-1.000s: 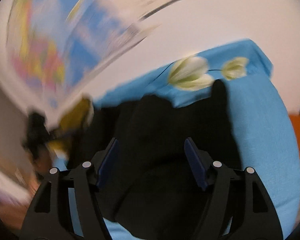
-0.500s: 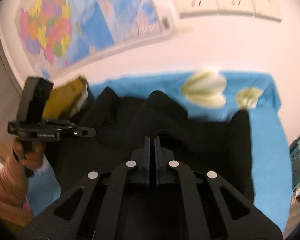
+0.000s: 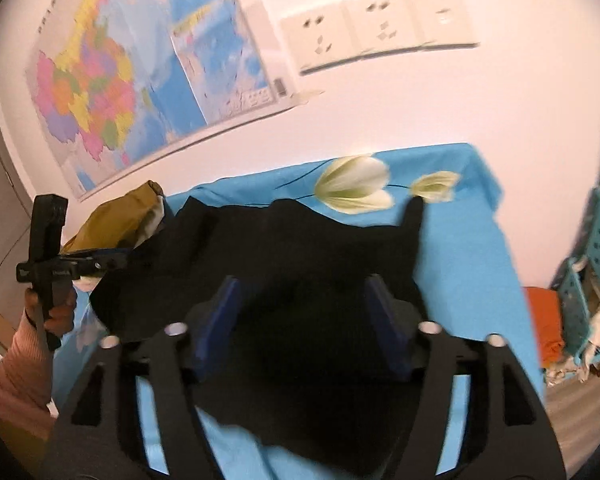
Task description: Fold large clothes
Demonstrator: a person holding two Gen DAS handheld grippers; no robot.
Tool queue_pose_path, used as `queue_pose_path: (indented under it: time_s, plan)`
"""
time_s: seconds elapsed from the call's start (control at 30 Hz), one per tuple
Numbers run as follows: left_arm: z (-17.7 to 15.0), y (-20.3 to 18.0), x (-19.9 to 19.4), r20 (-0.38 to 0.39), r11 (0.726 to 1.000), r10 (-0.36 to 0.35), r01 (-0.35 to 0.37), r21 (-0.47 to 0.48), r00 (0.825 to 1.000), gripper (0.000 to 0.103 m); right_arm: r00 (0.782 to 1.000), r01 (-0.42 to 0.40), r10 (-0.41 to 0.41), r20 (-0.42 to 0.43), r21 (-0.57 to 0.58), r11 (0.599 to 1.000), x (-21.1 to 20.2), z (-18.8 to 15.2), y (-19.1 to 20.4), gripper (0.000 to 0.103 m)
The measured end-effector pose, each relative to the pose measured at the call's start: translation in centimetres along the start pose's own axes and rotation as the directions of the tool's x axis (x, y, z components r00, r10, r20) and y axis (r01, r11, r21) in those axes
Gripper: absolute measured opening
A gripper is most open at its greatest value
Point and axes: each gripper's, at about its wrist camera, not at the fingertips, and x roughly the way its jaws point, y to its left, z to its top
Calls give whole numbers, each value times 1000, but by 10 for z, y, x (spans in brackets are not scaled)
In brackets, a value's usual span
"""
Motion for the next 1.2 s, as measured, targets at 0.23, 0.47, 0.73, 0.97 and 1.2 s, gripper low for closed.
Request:
queue_pose_path:
  time_s: [0.23, 0.47, 0.73, 0.97, 1.2]
  plan:
    - [-57, 7, -13, -60, 1000, 21, -22, -6, 998, 96, 991, -3, 12, -137, 68, 998, 13, -59, -23, 85]
    - [-66, 13, 16, -99, 997, 77, -80, -23, 992, 64, 994, -85, 90, -64, 68, 994, -6, -49, -22, 11]
    - [-57, 36, -16, -100, 990, -50, 36, -138, 994, 38, 1000, 19, -19, 5, 86, 996, -56, -35, -37, 1]
    - [-54, 24, -23, -82, 996, 73, -77, -45, 994, 56, 986, 128, -114, -125, 111, 986, -22, -50, -36, 33]
    - [-32, -8, -26, -16, 996, 63, -61, 69, 998, 77, 998, 62, -61, 19, -36, 997, -30, -8, 25, 51]
